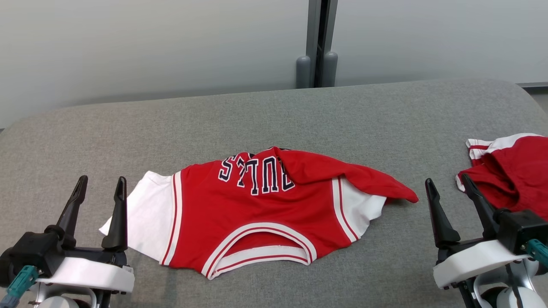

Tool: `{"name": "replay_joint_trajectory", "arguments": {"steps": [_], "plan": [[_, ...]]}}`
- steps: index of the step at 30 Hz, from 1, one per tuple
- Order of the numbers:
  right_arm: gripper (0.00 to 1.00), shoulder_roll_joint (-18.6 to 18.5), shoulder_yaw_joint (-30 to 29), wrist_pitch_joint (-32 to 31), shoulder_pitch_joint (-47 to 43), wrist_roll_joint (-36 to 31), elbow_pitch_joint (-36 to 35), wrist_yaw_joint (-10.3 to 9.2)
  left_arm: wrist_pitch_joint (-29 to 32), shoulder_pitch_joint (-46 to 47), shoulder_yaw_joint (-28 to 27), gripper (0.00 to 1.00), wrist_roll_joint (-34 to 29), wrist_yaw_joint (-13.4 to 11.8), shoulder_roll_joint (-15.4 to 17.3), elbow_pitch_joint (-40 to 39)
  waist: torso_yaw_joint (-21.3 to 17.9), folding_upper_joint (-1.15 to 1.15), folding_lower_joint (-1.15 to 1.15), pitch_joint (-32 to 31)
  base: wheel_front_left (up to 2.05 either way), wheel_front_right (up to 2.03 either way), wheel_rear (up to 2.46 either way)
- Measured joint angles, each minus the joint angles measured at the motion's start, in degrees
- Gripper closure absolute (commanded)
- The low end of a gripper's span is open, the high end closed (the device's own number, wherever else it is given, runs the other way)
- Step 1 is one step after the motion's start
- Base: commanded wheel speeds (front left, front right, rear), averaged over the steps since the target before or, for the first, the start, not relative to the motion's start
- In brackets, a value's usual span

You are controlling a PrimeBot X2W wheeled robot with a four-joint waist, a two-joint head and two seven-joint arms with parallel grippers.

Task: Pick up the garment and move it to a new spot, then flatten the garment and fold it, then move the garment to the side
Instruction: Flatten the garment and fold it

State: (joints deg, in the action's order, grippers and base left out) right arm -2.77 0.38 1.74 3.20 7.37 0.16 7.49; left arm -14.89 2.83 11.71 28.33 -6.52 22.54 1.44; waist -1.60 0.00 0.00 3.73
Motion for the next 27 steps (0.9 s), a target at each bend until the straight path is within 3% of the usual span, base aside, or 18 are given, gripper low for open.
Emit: {"name": "replay_joint_trajectory", "arguments": {"steps": [11, 21, 27], "plan": [[0.00, -0.37, 3.12, -1.23, 1.76, -0.75, -1.45, 0.00, 0.26, 0.97, 0.56, 0.00, 0.29, -0.03, -0.43, -0.19, 3.75, 0.00, 0.00, 0.50, 0.00, 0.00, 0.00], [0.00, -2.43, 20.00, -6.77, 8.67, 1.54, 2.74, 0.01, 0.22, 4.24, 2.11, 0.00, 0.15, 0.68, -2.63, -0.03, 10.12, 0.00, 0.00, 2.51, 0.00, 0.00, 0.00], [0.00, -3.20, 31.73, -8.55, 13.85, 4.37, 10.12, 0.01, 0.04, 6.37, 2.56, 0.00, -0.15, 1.98, -4.86, 1.69, 16.00, 0.00, 0.00, 4.19, 0.00, 0.00, 0.00]]}}
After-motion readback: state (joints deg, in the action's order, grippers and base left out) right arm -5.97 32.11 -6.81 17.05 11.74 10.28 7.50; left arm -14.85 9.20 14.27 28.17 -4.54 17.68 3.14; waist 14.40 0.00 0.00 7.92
